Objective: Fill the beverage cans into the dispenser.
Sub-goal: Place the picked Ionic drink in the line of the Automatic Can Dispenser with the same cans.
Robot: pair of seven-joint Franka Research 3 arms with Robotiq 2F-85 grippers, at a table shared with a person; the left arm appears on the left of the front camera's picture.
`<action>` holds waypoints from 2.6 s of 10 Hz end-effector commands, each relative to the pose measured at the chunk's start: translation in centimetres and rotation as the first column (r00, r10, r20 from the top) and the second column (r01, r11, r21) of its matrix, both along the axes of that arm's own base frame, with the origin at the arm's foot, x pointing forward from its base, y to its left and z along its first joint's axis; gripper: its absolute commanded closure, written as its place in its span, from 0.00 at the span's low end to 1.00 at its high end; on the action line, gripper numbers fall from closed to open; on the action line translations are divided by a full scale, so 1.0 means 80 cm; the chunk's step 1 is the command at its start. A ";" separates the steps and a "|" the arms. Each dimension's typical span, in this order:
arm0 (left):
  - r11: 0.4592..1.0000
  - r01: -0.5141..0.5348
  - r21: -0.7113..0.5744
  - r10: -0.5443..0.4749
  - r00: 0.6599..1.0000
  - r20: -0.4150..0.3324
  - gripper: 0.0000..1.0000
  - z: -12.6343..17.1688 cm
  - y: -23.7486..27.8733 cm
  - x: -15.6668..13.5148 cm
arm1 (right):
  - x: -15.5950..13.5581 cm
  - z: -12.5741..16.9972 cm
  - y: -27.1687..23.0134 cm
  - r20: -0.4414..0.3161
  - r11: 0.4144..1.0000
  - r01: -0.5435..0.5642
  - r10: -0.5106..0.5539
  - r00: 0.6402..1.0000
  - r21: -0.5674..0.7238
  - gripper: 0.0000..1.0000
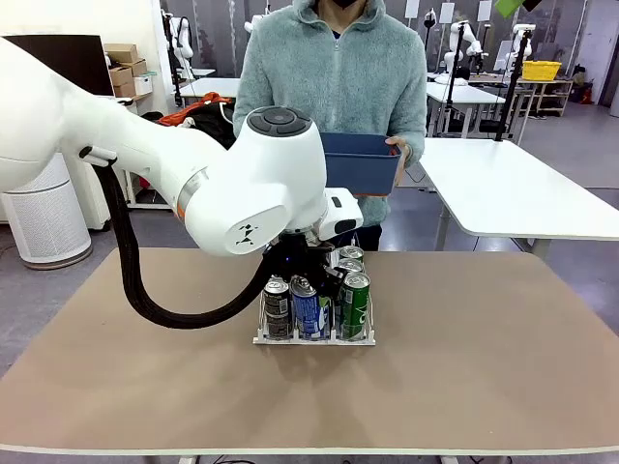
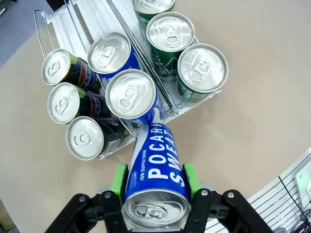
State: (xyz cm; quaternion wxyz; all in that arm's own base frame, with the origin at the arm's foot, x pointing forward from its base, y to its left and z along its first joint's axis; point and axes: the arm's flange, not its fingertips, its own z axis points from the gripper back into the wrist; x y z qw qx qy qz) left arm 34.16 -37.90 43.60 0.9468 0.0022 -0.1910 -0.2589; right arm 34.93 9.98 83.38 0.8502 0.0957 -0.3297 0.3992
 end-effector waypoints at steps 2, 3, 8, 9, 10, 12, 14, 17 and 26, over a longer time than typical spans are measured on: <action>0.999 -0.045 0.016 0.045 0.999 0.025 0.43 -0.001 -0.013 0.035 | 0.000 0.000 0.001 -0.001 1.000 0.002 -0.002 1.000 -0.002 0.00; 0.998 -0.051 0.028 0.050 0.998 0.034 0.43 0.000 -0.011 0.042 | 0.000 0.000 0.001 -0.001 1.000 0.002 -0.002 1.000 -0.002 0.00; 0.997 -0.071 0.011 0.071 0.996 0.049 0.43 -0.004 -0.019 0.076 | 0.000 0.000 0.001 -0.001 1.000 0.002 -0.002 1.000 -0.002 0.00; 0.998 -0.063 -0.002 0.063 0.997 0.045 0.43 -0.005 -0.021 0.080 | 0.000 0.000 0.001 -0.001 1.000 0.002 -0.002 1.000 -0.002 0.00; 0.998 -0.060 -0.007 0.060 0.997 0.045 0.43 -0.006 -0.022 0.081 | 0.000 0.000 0.001 -0.001 1.000 0.002 -0.002 1.000 -0.002 0.00; 0.998 -0.051 -0.046 0.053 0.998 0.039 0.43 -0.002 -0.023 0.072 | 0.000 0.000 0.001 -0.001 1.000 0.002 -0.002 1.000 -0.002 0.00; 0.999 -0.052 0.005 0.053 0.998 -0.022 0.43 -0.005 -0.019 0.061 | 0.000 0.000 0.001 -0.001 1.000 0.002 -0.002 1.000 -0.002 0.00; 0.999 -0.048 0.010 0.048 0.998 -0.032 0.43 -0.011 -0.021 0.059 | 0.000 0.000 0.001 -0.001 1.000 0.002 -0.002 1.000 -0.002 0.00; 0.994 -0.091 -0.054 0.092 0.995 0.029 0.43 -0.023 -0.025 0.122 | 0.000 0.000 0.001 -0.001 1.000 0.002 -0.002 1.000 -0.002 0.00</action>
